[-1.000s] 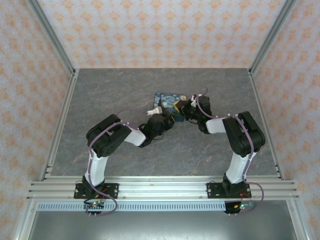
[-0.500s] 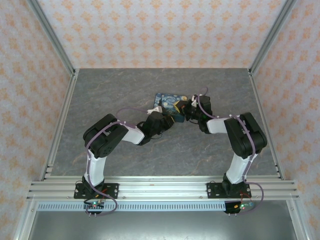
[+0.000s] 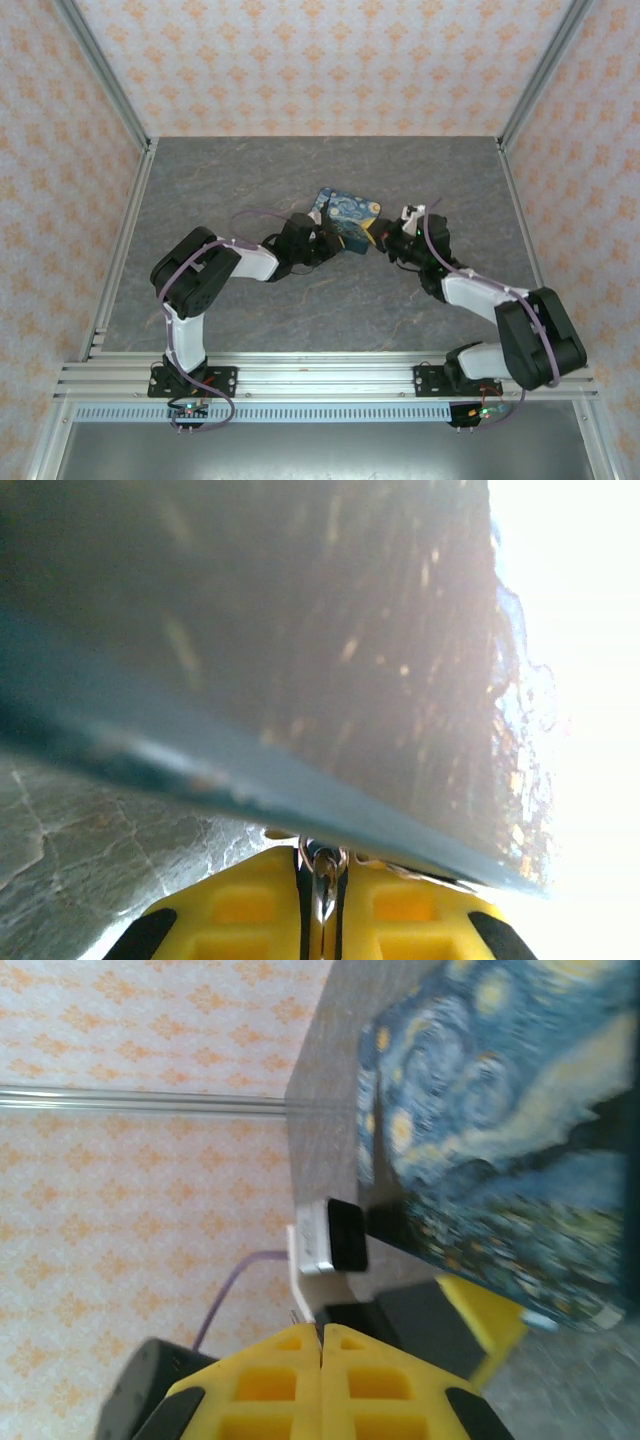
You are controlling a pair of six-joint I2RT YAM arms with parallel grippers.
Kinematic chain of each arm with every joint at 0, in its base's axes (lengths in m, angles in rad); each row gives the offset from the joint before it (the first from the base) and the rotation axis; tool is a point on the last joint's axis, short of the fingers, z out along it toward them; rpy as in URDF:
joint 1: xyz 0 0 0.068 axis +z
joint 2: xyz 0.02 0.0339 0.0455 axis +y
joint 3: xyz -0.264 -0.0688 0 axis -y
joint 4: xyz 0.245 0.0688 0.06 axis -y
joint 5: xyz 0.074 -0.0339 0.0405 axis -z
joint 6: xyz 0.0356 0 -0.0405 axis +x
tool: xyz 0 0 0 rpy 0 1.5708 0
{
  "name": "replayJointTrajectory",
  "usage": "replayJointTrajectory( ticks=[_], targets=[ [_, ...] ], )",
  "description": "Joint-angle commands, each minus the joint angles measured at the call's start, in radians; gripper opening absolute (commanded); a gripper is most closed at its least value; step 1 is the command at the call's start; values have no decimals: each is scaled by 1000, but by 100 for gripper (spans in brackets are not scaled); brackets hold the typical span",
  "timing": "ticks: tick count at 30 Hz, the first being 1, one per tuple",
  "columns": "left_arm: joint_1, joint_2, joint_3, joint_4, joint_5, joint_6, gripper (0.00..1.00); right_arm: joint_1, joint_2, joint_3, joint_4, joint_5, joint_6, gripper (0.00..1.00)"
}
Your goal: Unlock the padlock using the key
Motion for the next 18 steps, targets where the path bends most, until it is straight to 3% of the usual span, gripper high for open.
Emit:
replayJointTrajectory(
  ticks=[1, 10, 18],
  targets=[
    [14, -49, -3, -52, 98, -17, 0, 4, -54, -82, 4, 7, 17, 0],
    [42, -48, 37, -32, 216, -73, 0, 99, -63, -213, 95, 85, 25, 0],
    [46, -56, 53, -61, 276, -63, 0, 109, -57, -218, 98, 118, -20, 0]
  ],
)
